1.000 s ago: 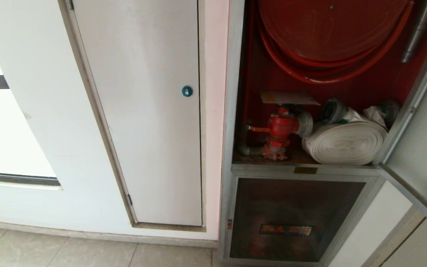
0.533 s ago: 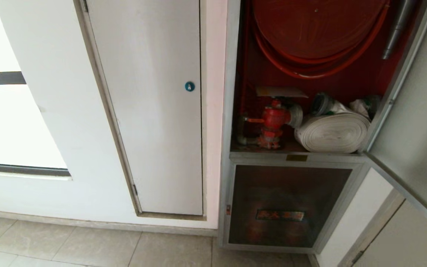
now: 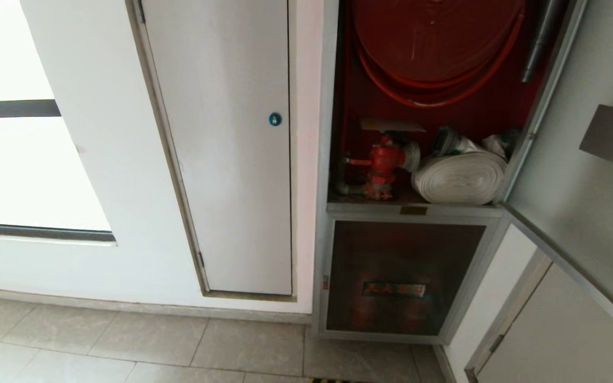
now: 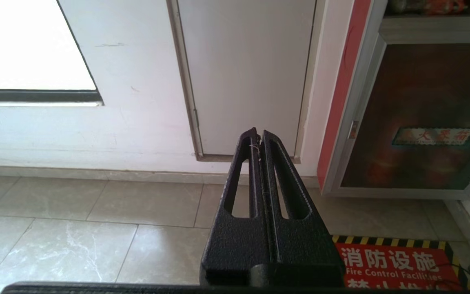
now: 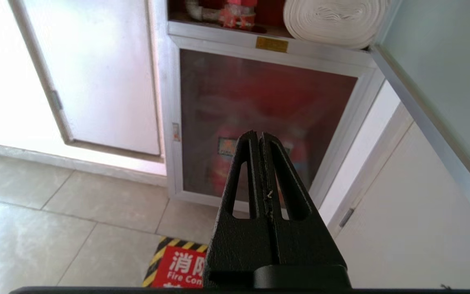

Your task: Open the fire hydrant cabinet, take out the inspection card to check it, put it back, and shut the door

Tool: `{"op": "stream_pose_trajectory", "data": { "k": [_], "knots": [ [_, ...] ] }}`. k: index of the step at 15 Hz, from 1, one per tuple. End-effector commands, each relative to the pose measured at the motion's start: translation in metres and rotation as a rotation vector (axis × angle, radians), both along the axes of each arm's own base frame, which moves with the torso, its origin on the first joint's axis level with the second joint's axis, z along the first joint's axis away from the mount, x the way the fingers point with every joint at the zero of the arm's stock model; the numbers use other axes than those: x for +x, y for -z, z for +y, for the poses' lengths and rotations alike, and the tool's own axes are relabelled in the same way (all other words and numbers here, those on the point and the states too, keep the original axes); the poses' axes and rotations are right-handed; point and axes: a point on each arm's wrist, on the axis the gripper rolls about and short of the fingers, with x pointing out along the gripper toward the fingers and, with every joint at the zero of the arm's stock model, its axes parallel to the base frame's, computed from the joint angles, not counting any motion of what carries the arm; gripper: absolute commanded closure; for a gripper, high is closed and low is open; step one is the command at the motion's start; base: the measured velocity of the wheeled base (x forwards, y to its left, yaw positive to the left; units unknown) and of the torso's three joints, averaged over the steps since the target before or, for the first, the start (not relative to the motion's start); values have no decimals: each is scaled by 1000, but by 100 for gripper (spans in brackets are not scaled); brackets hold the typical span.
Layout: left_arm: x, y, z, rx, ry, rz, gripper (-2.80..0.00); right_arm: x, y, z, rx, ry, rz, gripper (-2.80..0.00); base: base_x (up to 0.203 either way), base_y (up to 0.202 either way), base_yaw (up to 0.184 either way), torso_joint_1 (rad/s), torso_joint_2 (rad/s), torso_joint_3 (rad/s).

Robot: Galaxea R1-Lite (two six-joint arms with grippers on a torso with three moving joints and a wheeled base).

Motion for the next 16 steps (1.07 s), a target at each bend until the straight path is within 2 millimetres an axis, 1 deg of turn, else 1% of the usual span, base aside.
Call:
{"op": "stream_pose_trajectory", "data": {
  "k": [1, 2, 3, 4, 5, 6, 8, 10, 12, 14, 15, 16],
  "knots": [
    [0, 0, 0, 0, 0, 1, 0, -4, -13, 0, 6, -6, -41, 0, 0, 0, 0, 0, 0, 0],
    [0, 0, 0, 0, 0, 3, 0, -8, -33, 0, 24, -13, -70, 0, 0, 0, 0, 0, 0, 0],
    [0, 0, 0, 0, 0, 3, 0, -8, -50, 0, 41, -15, -64, 0, 0, 0, 0, 27, 7, -4],
    [0, 0, 0, 0, 0, 1, 0, -3, -73, 0, 57, -9, -43, 0, 0, 0, 0, 0, 0, 0],
    [0, 0, 0, 0, 0, 2, 0, 5, -97, 0, 70, 10, -20, 0, 0, 0, 0, 0, 0, 0],
    [0, 0, 0, 0, 0, 3, 0, 16, -118, 0, 79, 42, 0, 0, 0, 0, 0, 0, 0, 0],
    [0, 0, 0, 0, 0, 1, 0, 45, -153, -3, 92, 173, 33, 0, 0, 0, 0, 0, 0, 0],
    [0, 0, 0, 2, 0, 6, 0, 76, -176, -12, 92, 391, 45, 0, 0, 0, 0, 0, 0, 0],
    [0, 0, 0, 1, 0, 6, 0, 107, -188, -22, 86, 642, 51, 0, 0, 0, 0, 0, 0, 0],
    [0, 0, 0, 0, 0, 6, 0, 136, -200, -30, 90, 814, 2, 0, 0, 0, 0, 0, 0, 0],
    [0, 0, 0, 2, 0, 6, 0, 146, -206, -37, 95, 890, -25, 0, 0, 0, 0, 0, 0, 0],
    [0, 0, 0, 2, 0, 6, 0, 151, -213, -47, 102, 973, -59, 0, 0, 0, 0, 0, 0, 0]
  ]
}}
